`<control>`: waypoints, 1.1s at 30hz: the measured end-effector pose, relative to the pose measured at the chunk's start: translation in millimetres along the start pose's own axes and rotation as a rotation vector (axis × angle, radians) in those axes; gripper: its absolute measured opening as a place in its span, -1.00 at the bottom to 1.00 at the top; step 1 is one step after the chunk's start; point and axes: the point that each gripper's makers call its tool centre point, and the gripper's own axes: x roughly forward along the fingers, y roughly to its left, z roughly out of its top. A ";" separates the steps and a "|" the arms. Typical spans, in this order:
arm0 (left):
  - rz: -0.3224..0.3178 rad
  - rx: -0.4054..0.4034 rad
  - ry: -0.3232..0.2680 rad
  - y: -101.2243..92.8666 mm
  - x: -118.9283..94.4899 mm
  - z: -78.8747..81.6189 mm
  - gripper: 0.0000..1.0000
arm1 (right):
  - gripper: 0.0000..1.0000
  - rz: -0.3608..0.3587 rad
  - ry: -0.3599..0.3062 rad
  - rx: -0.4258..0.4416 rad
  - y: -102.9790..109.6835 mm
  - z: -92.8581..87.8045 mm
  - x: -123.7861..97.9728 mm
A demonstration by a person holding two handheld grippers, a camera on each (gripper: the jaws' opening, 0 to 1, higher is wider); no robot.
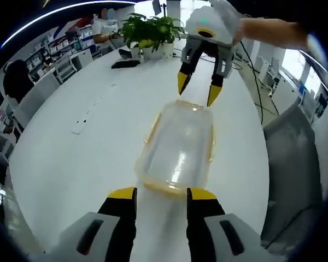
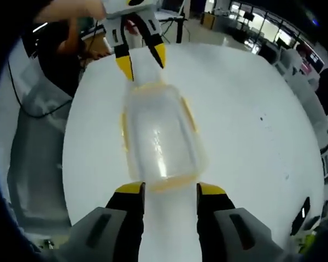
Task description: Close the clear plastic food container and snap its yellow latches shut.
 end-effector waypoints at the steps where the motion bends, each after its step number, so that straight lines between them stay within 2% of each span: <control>1: 0.007 -0.004 -0.004 -2.3 0.7 0.9 -0.43 | -0.33 -0.004 -0.024 0.027 0.7 1.5 -0.4; 4: 0.027 -0.017 -0.009 -4.8 2.9 0.7 -0.43 | -0.36 -0.023 -0.048 0.065 0.5 -0.3 -1.1; 9: 0.075 -0.134 -0.038 -4.1 6.9 -1.2 -0.44 | -0.38 -0.063 -0.065 0.091 1.4 -4.6 -1.0; 12: 0.109 -0.167 -0.035 -1.5 9.5 -5.7 -0.45 | -0.41 -0.076 -0.107 0.141 2.2 -0.5 1.1; 17: 0.148 -0.227 -0.052 0.4 12.1 -6.9 -0.44 | -0.53 -0.109 -0.148 0.179 -1.2 4.9 3.9; 23: 0.164 -0.325 -0.082 -0.6 18.9 -10.2 -0.47 | -0.49 -0.119 -0.164 0.213 -1.5 5.9 9.3; 28: 0.171 -0.400 -0.105 -0.1 23.5 -14.6 -0.51 | -0.45 -0.125 -0.199 0.277 -0.2 2.9 13.1; 33: 0.182 -0.511 -0.144 -2.5 25.5 -18.0 -0.54 | -0.47 -0.147 -0.230 0.343 -2.5 -0.5 15.0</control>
